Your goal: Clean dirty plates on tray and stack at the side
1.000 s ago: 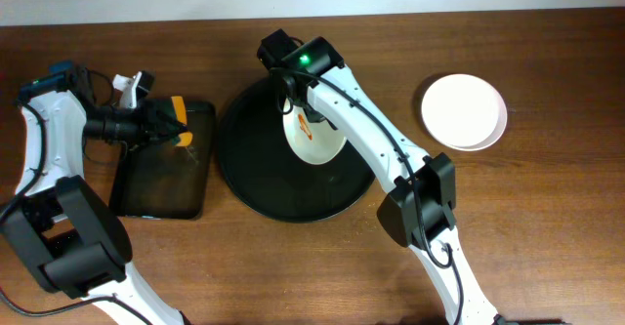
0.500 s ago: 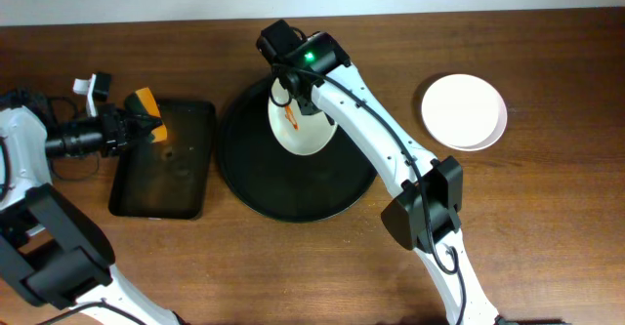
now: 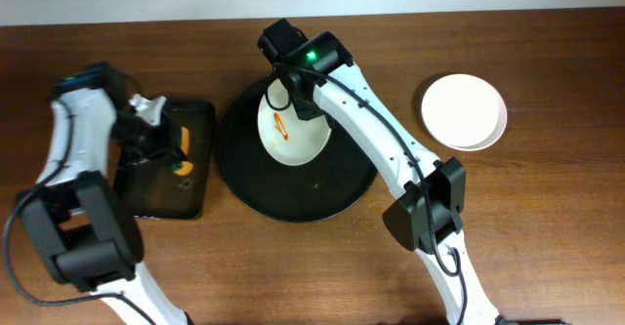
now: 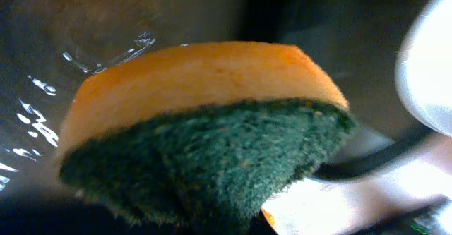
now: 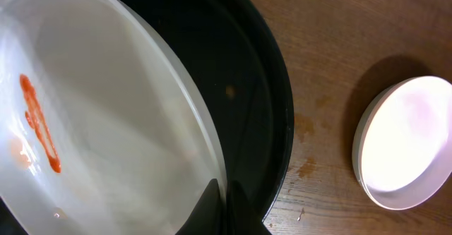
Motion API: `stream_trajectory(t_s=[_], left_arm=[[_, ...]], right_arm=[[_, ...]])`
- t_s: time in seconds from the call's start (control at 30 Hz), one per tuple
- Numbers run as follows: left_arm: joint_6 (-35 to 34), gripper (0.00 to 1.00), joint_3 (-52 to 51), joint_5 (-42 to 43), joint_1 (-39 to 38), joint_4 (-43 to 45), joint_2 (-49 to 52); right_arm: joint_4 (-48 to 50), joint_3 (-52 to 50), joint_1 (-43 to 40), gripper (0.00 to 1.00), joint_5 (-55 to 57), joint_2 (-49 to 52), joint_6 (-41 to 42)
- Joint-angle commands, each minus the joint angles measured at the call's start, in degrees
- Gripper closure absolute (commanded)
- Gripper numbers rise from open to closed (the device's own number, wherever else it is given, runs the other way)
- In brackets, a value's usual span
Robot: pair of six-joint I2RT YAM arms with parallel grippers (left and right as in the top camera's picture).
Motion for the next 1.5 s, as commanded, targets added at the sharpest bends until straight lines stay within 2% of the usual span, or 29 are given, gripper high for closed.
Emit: stream_trajectory(t_s=[0.0,0.17,0.27,0.6,0.73,0.8,0.9,1.0,1.17,1.27,1.33,1.47], left_arm=[[-9.2,1.0,-2.6,-14.6,-3.9,0.6,-1.3],[-11.8,1.0,-10.6,-15.8,-4.9,7.3,-1.3],[-11.9,1.0,-12.0,-9.2,-5.0,7.7,-1.3],[-11.7,1.0,-15.1,-4.1,-6.8,10.3,-1.3],[-11.6,1.0,-10.3,-5.0,-6.8,9.6,-1.7],[-11.7,1.0,-2.8,-8.7,-6.8,6.5,-3.6],[-11.8,1.0,3.3,-12.3,-6.8,4.4,-6.1],[-12.4,1.0,3.8,-9.6,-7.8,4.8,-7.5],[-12.4,1.0,3.7,2.4,-11.8,9.8,-7.6],[-12.7,1.0,3.7,2.7,-16.3,13.2,-7.5],[-15.6,1.0,3.7,1.0,-20.7,17.0,-7.4],[-19.6,1.0,3.7,-2.8,-24.7,19.9,-7.4]], right_arm=[[-0.7,1.6,-0.7,0.96,-1.6,-2.8,-0.9],[-0.6,1.6,-3.4,0.96,-9.6,-2.8,-0.9],[-0.7,1.6,-4.4,0.96,-10.6,-2.8,-1.0],[-1.5,1.6,-4.5,0.96,-10.6,-2.8,-1.0],[-1.7,1.6,-4.5,0.96,-10.5,-2.8,-1.1],[-2.8,1.6,-4.5,0.96,-10.6,-2.8,-2.0],[-3.8,1.6,-4.5,0.96,-10.2,-2.8,-3.6],[-2.6,1.6,-4.5,0.96,-10.2,-2.8,-3.3],[-5.0,1.6,-5.2,0.96,-10.6,-2.8,1.6],[-5.2,1.5,-6.9,0.96,-12.2,-1.6,2.2],[-4.9,0.4,-8.6,0.96,-16.5,-1.4,2.2],[-2.9,-4.6,-10.8,0.96,-24.4,-1.4,2.1]])
